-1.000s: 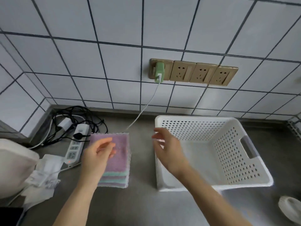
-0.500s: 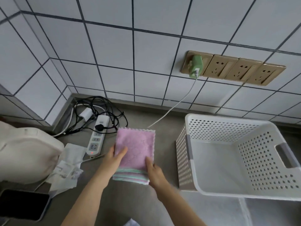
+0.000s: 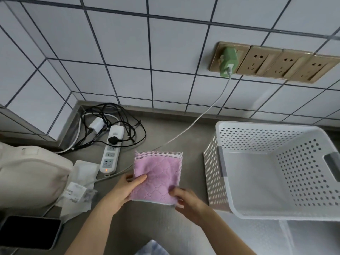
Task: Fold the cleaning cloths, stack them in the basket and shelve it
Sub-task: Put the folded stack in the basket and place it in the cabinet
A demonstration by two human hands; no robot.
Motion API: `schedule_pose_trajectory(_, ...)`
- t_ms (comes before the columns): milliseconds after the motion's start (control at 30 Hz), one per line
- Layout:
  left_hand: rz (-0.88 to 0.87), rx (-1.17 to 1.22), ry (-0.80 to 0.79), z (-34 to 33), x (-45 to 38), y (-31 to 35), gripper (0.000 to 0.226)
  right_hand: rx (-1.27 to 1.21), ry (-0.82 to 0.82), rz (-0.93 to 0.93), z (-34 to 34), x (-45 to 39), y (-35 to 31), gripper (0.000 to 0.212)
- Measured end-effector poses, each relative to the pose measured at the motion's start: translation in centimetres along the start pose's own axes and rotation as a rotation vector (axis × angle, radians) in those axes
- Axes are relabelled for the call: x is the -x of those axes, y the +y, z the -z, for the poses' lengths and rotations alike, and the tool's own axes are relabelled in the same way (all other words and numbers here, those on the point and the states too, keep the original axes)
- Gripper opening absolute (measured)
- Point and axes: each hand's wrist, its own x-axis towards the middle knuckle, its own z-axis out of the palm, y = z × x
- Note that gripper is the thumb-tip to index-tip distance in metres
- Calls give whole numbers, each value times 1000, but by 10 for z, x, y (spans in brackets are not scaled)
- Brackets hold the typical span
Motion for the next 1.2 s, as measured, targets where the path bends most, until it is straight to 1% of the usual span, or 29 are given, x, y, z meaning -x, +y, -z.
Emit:
schedule_pose_trajectory(67, 6, -3, -34, 0, -1, 1, 87, -17, 45, -13, -4, -1, -3, 7)
schedule_pose_trajectory(100, 13, -6, -50, -2, 0, 2, 84, -39, 60, -21, -5, -3, -4, 6)
schedule_pose_trajectory(233, 37, 105, -111, -8, 5, 9, 75, -111, 36, -43, -10, -6, -9, 13)
schedule_pose_trajectory(300, 40, 189, -173, -9, 9, 13, 63, -123, 15, -70, -9, -5, -10, 14)
schedule_pose_trajectory(367, 45, 242, -216, -8, 12, 13, 55, -131, 10, -91, -8, -4, -6, 23)
schedule_pose_trajectory(467, -1, 271, -182, -9, 25, 8, 67, -53, 19, -36, -13, 7, -2, 20)
schedule_pose_trajectory(533, -60, 302, -151, -9, 39, 6, 72, 31, -7, -29, -17, 19, -3, 30)
schedule_pose_trajectory(600, -136, 358, -136, -10, 55, 5, 74, 26, -74, -4, -20, 31, -6, 39)
schedule_pose_trajectory(667, -233, 403, -132, -16, 77, 12, 83, 4, -156, 43, -23, 44, -14, 45)
schedule_pose_trajectory(733, -322, 420, -123, -27, 99, 26, 89, 40, -198, 109, -26, 63, -27, 59)
schedule_pose_trajectory(767, -354, 450, -108, -30, 111, 31, 84, 63, -203, 137, -27, 74, -35, 67)
schedule_pose_trajectory(833, -417, 476, -77, -41, 133, 45, 60, 102, -187, 175, -26, 96, -52, 77)
schedule_pose_trajectory(867, -449, 462, -56, -49, 141, 50, 53, 117, -182, 195, -22, 107, -61, 80)
schedule_pose_trajectory(900, -494, 444, -58, -56, 148, 56, 52, 133, -179, 217, -18, 118, -70, 80)
schedule_pose_trajectory(967, -498, 459, -106, -85, 166, 72, 52, 155, -180, 263, -3, 142, -89, 77)
schedule_pose_trajectory(1000, -496, 456, -164, -101, 172, 80, 48, 159, -179, 284, 5, 153, -97, 73)
schedule_pose_trajectory(1067, -529, 405, -179, -135, 181, 95, 43, 169, -174, 327, 28, 172, -113, 64)
schedule_pose_trajectory(1100, -535, 382, -157, -152, 183, 97, 43, 186, -165, 339, 45, 181, -120, 63)
schedule_pose_trajectory(1133, -526, 383, -156, -168, 180, 101, 46, 200, -155, 347, 62, 188, -128, 62)
schedule_pose_trajectory(1200, -515, 326, -126, -198, 178, 105, 63, 199, -134, 347, 93, 197, -138, 55)
